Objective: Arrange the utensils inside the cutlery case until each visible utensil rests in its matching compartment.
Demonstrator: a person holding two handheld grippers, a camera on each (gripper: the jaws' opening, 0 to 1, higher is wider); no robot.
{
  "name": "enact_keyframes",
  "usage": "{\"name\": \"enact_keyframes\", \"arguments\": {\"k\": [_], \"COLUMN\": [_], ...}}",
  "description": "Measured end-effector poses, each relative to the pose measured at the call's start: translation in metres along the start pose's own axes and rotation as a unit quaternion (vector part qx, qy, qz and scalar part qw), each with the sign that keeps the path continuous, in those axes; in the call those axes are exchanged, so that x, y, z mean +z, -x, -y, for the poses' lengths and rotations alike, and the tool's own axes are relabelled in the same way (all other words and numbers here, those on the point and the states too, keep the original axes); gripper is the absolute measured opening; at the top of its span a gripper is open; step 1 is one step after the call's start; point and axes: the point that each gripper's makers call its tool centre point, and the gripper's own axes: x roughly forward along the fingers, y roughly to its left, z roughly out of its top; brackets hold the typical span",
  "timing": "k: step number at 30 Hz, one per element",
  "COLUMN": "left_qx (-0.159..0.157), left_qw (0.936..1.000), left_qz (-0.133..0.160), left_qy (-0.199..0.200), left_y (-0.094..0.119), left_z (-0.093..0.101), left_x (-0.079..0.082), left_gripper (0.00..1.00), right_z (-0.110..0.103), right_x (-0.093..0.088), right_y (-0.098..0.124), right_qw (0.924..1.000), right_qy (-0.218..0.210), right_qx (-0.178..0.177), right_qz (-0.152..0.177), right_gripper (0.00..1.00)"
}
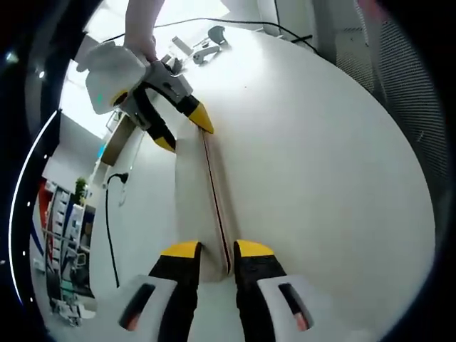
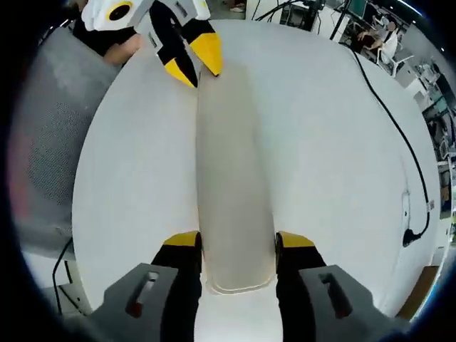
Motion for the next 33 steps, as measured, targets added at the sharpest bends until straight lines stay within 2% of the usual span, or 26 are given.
{"name": "enact_keyframes", "arguments": {"k": [3,4,5,6,8,10,12,13,14,15,18,20,22,24,25,26,27,28,29,30,31,33], "left_qx": [-0.007,-0.012,-0.020,-0.020,-0.021,-0.012,-0.005,-0.013,-0.018,-0.019,-0.028,-0.041,-0.055,-0.089,-0.090,-0.114,-0.118,-0.141,-0.150,-0.147,-0.156,-0.163], "left_qw": [0.9999,0.9995,0.9975,0.9967,0.9878,0.9814,0.9767,0.9708,0.9679,0.9676,0.9660,0.9640,0.9634,0.9585,0.9598,0.9584,0.9563,0.9495,0.9454,0.9454,0.9425,0.9432], "left_qz": [0.001,0.002,0.001,0.000,0.015,0.023,0.026,0.021,0.024,0.029,0.025,0.034,0.027,0.023,0.019,0.017,0.021,0.023,0.018,0.018,0.019,0.022], "left_qy": [0.014,0.031,0.068,0.079,0.153,0.190,0.213,0.239,0.250,0.250,0.256,0.260,0.261,0.270,0.265,0.261,0.266,0.279,0.289,0.290,0.295,0.289], "left_y": [0.000,0.001,0.003,0.004,0.010,0.014,0.018,0.019,0.018,0.017,0.011,0.006,0.001,-0.003,-0.005,-0.007,-0.009,-0.011,-0.011,-0.015,-0.015,-0.016], "left_z": [0.002,0.004,0.007,0.007,0.006,0.001,-0.005,-0.005,-0.005,-0.008,-0.015,-0.020,-0.023,-0.017,-0.018,-0.013,-0.013,-0.009,-0.007,-0.011,-0.010,-0.009], "left_x": [0.001,0.001,0.000,-0.001,-0.002,-0.006,-0.011,-0.015,-0.015,-0.015,-0.017,-0.015,-0.018,-0.017,-0.019,-0.020,-0.019,-0.018,-0.020,-0.022,-0.022,-0.021], "left_gripper": [0.22,0.25,0.27,0.29,0.40,0.48,0.51,0.54,0.58,0.61,0.66,0.68,0.69,0.67,0.67,0.67,0.66,0.64,0.61,0.56,0.54,0.49], "right_z": [-0.002,-0.004,-0.006,-0.005,-0.005,-0.005,-0.005,-0.007,-0.009,-0.012,-0.011,-0.009,-0.009,-0.009,-0.009,-0.010,-0.010,-0.009,-0.009,-0.009,-0.009,-0.009], "right_x": [0.000,-0.001,-0.001,-0.002,-0.001,-0.001,0.000,0.000,0.000,0.001,0.000,0.000,0.000,0.000,0.000,-0.001,-0.001,0.000,0.000,0.000,0.001,0.001], "right_y": [0.000,0.000,-0.001,-0.001,0.000,0.001,0.001,0.001,0.002,0.002,0.003,0.002,0.002,0.002,0.003,0.003,0.003,0.003,0.003,0.003,0.003,0.002], "right_qw": [0.9998,0.9998,0.9998,0.9997,0.9997,0.9995,0.9996,0.9998,0.9997,0.9997,0.9996,0.9997,0.9997,0.9996,0.9996,0.9995,0.9995,0.9994,0.9993,0.9992,0.9992,0.9992], "right_qy": [0.011,0.012,0.013,0.016,0.015,0.020,0.014,0.010,0.016,0.013,0.020,0.020,0.019,0.022,0.017,0.012,0.013,0.010,0.008,0.012,0.013,0.011], "right_qx": [-0.017,-0.015,-0.014,-0.018,-0.021,-0.027,-0.024,-0.017,-0.012,0.001,0.011,0.008,0.009,0.006,0.009,0.014,0.013,0.016,0.019,0.019,0.020,0.022], "right_qz": [-0.003,-0.004,-0.003,-0.004,-0.002,0.001,0.006,0.008,0.012,0.021,0.015,0.013,0.012,0.016,0.019,0.025,0.026,0.030,0.031,0.032,0.031,0.031], "right_gripper": [0.39,0.39,0.39,0.39,0.39,0.39,0.39,0.39,0.39,0.39,0.38,0.38,0.38,0.38,0.38,0.38,0.38,0.38,0.38,0.38,0.38,0.38]}}
